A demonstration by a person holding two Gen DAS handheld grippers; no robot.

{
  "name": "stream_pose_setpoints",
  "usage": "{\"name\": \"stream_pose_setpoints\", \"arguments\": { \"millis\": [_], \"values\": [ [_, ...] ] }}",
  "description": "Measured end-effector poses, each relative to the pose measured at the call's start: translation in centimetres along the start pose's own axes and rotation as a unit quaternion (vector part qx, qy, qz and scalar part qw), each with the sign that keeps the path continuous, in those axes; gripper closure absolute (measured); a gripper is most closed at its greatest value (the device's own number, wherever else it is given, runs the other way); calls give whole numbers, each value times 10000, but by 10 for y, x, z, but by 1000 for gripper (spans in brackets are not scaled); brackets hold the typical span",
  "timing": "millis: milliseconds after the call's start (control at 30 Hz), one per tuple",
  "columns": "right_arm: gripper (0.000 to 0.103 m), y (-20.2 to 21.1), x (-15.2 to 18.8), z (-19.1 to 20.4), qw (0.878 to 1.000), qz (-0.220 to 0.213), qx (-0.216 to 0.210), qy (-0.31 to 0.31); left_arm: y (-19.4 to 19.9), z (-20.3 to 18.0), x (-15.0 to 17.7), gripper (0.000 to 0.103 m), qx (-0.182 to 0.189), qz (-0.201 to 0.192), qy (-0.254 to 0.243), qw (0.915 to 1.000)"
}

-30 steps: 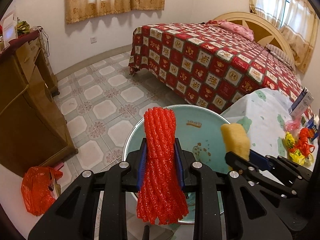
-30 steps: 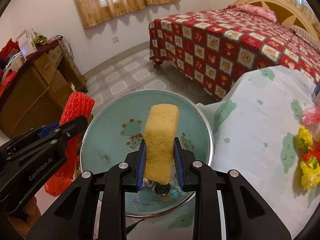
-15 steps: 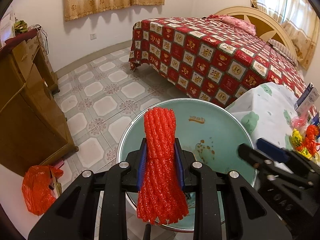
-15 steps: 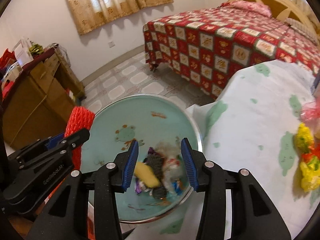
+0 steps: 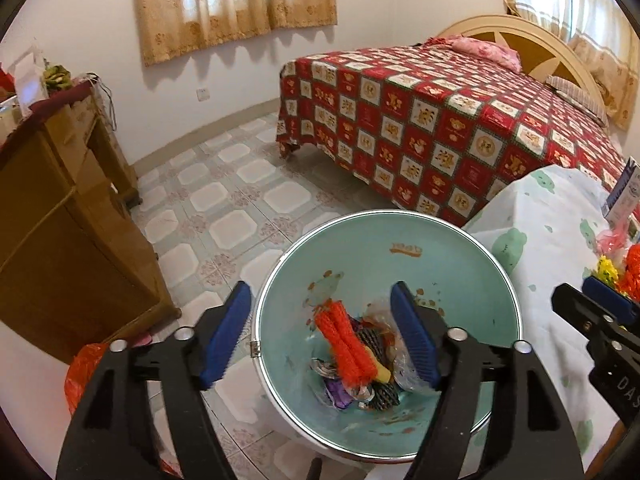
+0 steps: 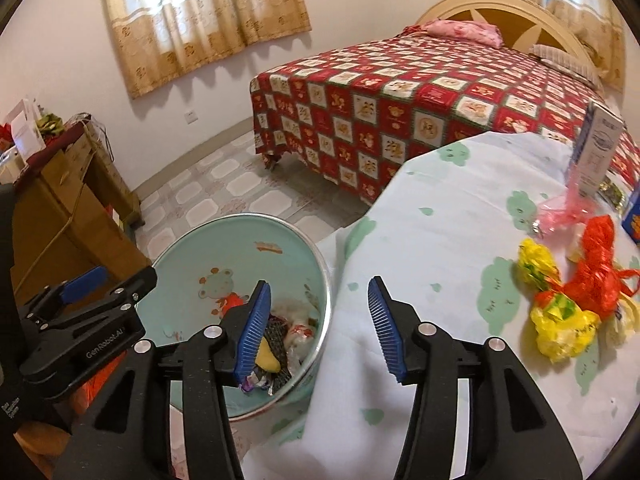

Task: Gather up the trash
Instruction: 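Carry the mesh net and sponge over the bin and open both tools, then move both open tools back over the table toward the plastic bags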

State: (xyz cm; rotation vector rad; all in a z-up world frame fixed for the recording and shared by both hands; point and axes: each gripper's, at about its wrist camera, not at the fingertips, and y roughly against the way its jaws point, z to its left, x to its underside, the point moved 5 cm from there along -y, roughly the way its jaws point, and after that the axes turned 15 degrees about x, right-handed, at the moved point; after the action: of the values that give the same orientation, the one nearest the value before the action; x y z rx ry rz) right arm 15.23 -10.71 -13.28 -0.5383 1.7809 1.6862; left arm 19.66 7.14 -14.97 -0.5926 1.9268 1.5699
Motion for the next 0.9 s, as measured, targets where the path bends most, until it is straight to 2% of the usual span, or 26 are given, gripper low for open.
{"name": "stream_pose_setpoints", "arguments": {
  "millis": [167, 333, 433, 633, 900],
  "values": [
    [48, 17, 1, -17, 9998, -126, 66, -158, 14, -5, 1, 20, -110, -109, -40, 9999],
    [48, 34, 7, -30, 9993, -237, 143, -260, 31, -15, 0, 19, -129, -228, -94, 9996],
    [48, 42, 12, -43, 9989, -262, 202, -333, 41, -21, 2, 12, -122, -282, -101, 9995],
    [45, 51, 31, -81, 9971, -213, 451, -580, 47, -42, 19, 8, 121, -164, -145, 9997],
    [45, 60, 63, -156, 9906, -76, 920, -1007, 39, -88, 47, 8, 504, 167, -491, 9974]
  ]
}}
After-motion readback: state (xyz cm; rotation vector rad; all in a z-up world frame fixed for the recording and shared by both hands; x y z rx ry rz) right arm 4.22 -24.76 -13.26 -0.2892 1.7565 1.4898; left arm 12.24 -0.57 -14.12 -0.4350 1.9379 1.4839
